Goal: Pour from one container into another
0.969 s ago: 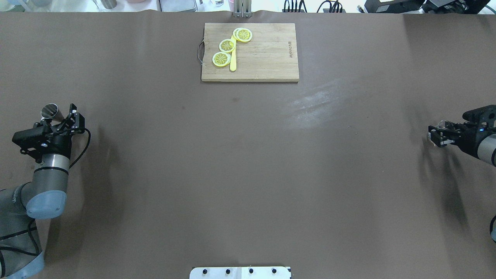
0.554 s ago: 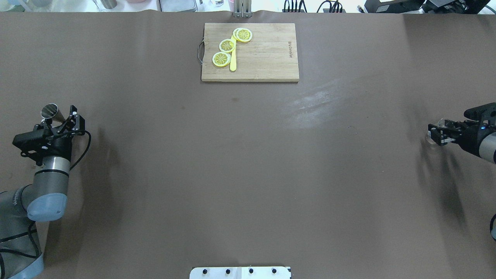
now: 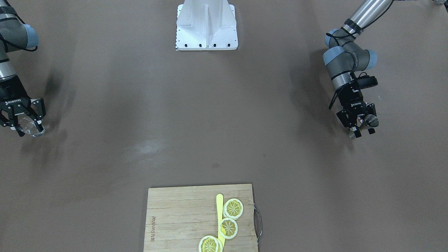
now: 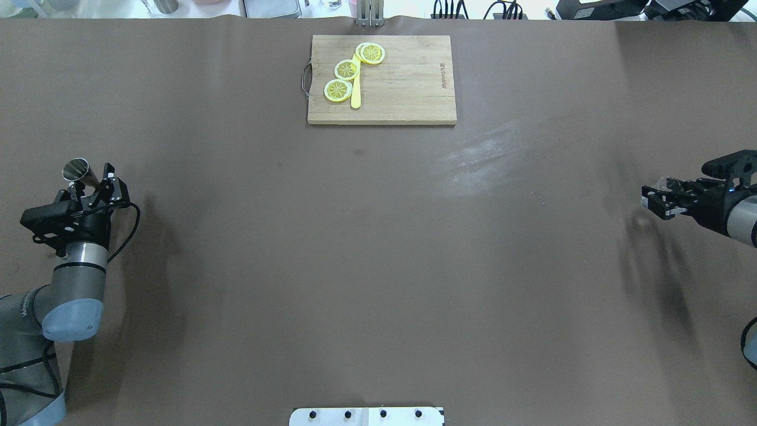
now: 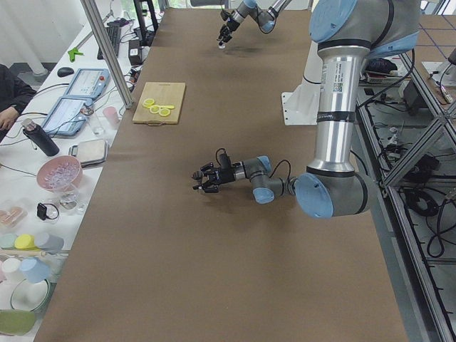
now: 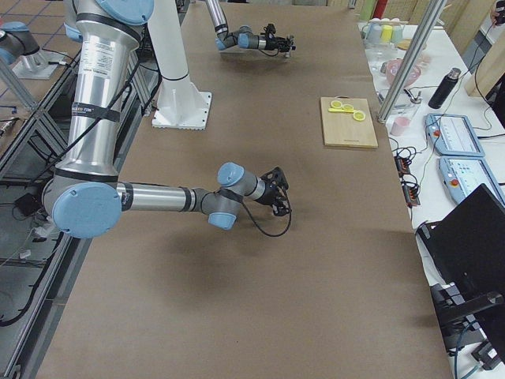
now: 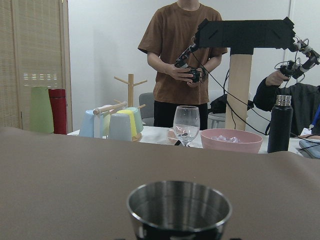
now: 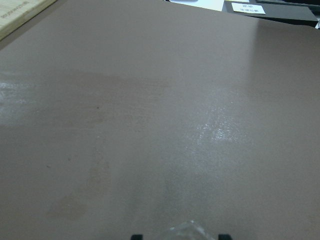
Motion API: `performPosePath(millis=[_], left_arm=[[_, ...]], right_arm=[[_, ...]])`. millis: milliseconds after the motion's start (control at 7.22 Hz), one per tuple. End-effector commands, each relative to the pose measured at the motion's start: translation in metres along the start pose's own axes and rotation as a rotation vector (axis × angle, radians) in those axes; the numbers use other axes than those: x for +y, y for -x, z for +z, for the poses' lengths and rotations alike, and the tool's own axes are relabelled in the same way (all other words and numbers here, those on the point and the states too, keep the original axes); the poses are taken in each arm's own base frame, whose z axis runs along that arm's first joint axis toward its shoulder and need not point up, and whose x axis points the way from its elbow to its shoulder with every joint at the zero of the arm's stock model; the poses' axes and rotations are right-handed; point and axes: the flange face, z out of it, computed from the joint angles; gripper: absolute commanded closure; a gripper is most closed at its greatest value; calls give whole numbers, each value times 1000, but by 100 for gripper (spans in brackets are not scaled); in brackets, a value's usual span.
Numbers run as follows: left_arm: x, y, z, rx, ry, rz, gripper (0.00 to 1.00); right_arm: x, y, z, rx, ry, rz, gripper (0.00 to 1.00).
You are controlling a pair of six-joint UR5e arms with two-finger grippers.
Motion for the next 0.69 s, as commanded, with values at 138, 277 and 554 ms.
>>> performPosePath(millis=[138,277,554], left_arm=[[4,4,-3,2,7,9,62],[5,4,-4,3,8,12,62],[7,5,-6,5,9,16,62]], right_arm=[[-22,47,-11,-145,8,-110,56],[-20,56,-11,-170,17,-145,62],[-15,72,-6,-193,26,-168,76]])
